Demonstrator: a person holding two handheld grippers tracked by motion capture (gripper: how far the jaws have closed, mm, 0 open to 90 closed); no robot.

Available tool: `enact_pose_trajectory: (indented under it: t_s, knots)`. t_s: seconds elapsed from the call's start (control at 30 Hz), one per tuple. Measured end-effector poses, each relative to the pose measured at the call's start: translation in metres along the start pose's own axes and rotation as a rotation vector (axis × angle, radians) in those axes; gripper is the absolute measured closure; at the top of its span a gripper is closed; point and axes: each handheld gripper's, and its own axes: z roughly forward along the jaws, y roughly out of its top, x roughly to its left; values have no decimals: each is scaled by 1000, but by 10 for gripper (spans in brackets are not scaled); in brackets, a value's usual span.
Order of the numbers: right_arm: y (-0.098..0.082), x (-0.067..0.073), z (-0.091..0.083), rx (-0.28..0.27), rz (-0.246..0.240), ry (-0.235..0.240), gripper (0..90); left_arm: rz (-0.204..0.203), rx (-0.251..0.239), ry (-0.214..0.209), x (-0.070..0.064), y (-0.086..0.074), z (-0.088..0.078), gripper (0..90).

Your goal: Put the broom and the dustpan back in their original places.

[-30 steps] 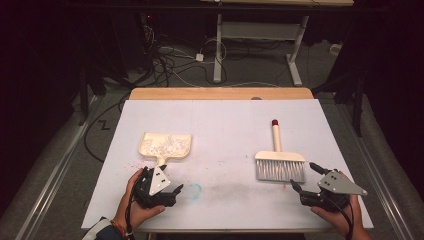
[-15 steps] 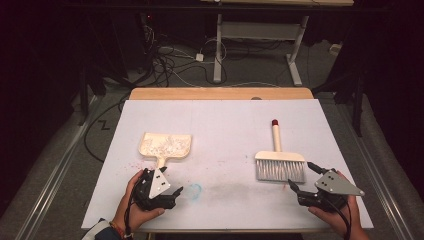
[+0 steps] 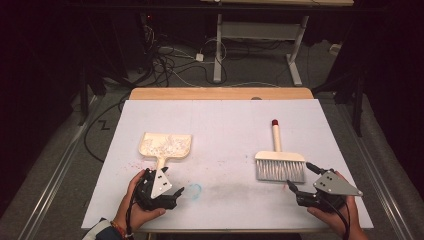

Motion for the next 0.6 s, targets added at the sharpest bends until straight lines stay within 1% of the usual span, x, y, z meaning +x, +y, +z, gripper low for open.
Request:
enact_pose_trajectory:
  t_s: [0.43, 0.53, 0.6]
  knots:
    - [1, -1, 0, -8, 2, 10, 207, 2, 15, -7, 1, 0, 3, 184]
    - [0, -3, 0, -15, 19, 18, 211, -4, 22, -10, 1, 1, 5, 184]
    - [0, -3, 1, -13, 20, 18, 211, -10, 24, -11, 2, 1, 6, 184]
